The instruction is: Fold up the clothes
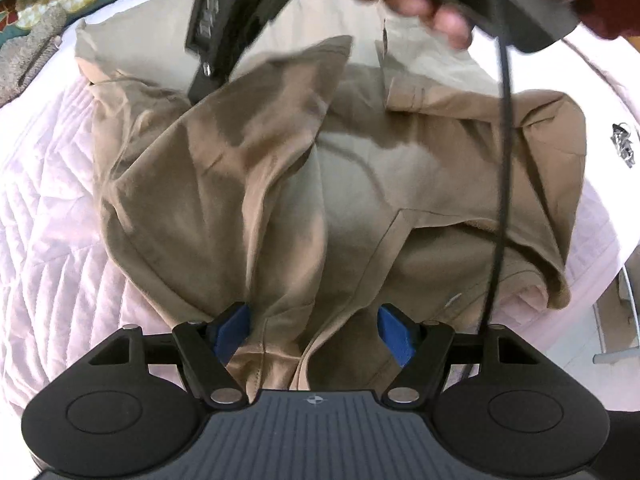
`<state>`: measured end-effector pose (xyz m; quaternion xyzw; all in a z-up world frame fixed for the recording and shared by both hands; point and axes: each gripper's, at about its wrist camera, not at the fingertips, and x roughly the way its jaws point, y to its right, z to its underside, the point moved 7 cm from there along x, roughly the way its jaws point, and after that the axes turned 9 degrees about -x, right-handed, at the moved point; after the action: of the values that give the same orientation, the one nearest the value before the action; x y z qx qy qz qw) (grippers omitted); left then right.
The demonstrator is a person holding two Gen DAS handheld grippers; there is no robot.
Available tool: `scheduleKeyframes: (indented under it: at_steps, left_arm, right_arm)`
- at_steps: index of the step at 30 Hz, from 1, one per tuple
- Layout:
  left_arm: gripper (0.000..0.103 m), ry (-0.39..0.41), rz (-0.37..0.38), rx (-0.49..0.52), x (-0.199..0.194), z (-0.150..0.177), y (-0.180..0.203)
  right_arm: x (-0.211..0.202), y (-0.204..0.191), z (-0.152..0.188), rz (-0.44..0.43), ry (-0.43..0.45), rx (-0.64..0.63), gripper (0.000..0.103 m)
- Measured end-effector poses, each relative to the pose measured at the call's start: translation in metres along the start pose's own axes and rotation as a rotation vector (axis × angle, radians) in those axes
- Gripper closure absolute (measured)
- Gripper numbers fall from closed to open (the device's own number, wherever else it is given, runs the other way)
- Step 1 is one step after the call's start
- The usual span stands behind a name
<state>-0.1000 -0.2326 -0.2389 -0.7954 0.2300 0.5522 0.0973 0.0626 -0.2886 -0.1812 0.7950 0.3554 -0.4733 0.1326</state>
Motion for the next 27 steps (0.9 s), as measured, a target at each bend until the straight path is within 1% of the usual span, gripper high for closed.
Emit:
scheduleKeyframes:
  at_steps: [5,8,10,11,14,15,17,18,19,21,22,24,26,27]
  left_arm:
    - [0.031,-0.001,-0.026,0.044,0.004,0.003,0.006]
    - [0.030,-0.004,-0.027,0.034,0.004,0.002,0.005]
    - [0.030,-0.003,-0.030,0.045,0.004,0.003,0.006]
    - [0.030,-0.003,-0.031,0.049,0.004,0.004,0.006]
    - [0.030,-0.005,-0.030,0.038,0.003,0.003,0.005]
    - [0.030,-0.006,-0.024,0.019,0.001,0.002,0.004]
    - [0.030,-0.007,-0.013,-0.020,-0.004,-0.001,0.001]
    - [0.030,0.001,-0.009,-0.033,-0.010,-0.003,0.000]
    - [0.030,0.011,-0.009,-0.037,-0.016,-0.004,0.000]
    - [0.030,0.027,-0.012,-0.036,-0.027,-0.006,0.000]
    - [0.030,0.036,-0.013,-0.036,-0.033,-0.007,0.000]
    - [0.030,0.048,-0.015,-0.030,-0.042,-0.008,0.001]
    - [0.030,0.056,-0.025,-0.022,-0.049,-0.007,0.002]
    - [0.030,0.056,-0.029,-0.022,-0.053,-0.005,0.003]
  right_arm:
    - [-0.014,0.014,-0.014,0.106,0.075,0.017,0.097]
    - [-0.011,0.023,-0.014,0.153,0.072,0.016,0.097]
    - [-0.010,0.031,-0.015,0.192,0.085,0.035,0.096]
    - [-0.010,0.035,-0.015,0.211,0.093,0.047,0.094]
    - [-0.016,0.046,-0.017,0.272,0.116,0.070,0.093]
    - [-0.022,0.046,-0.017,0.271,0.124,0.077,0.092]
    - [-0.034,0.041,-0.018,0.233,0.142,0.094,0.090]
    - [-0.039,0.034,-0.015,0.201,0.143,0.088,0.090]
    - [-0.043,0.023,-0.011,0.158,0.139,0.073,0.090]
    - [-0.040,0.003,0.002,0.088,0.100,0.067,0.087]
    - [-0.035,-0.004,0.010,0.071,0.072,0.063,0.086]
    - [-0.018,-0.015,0.029,0.078,0.003,0.051,0.086]
    - [-0.008,-0.013,0.045,0.134,-0.067,0.052,0.086]
    - [-0.010,-0.009,0.050,0.169,-0.075,0.067,0.086]
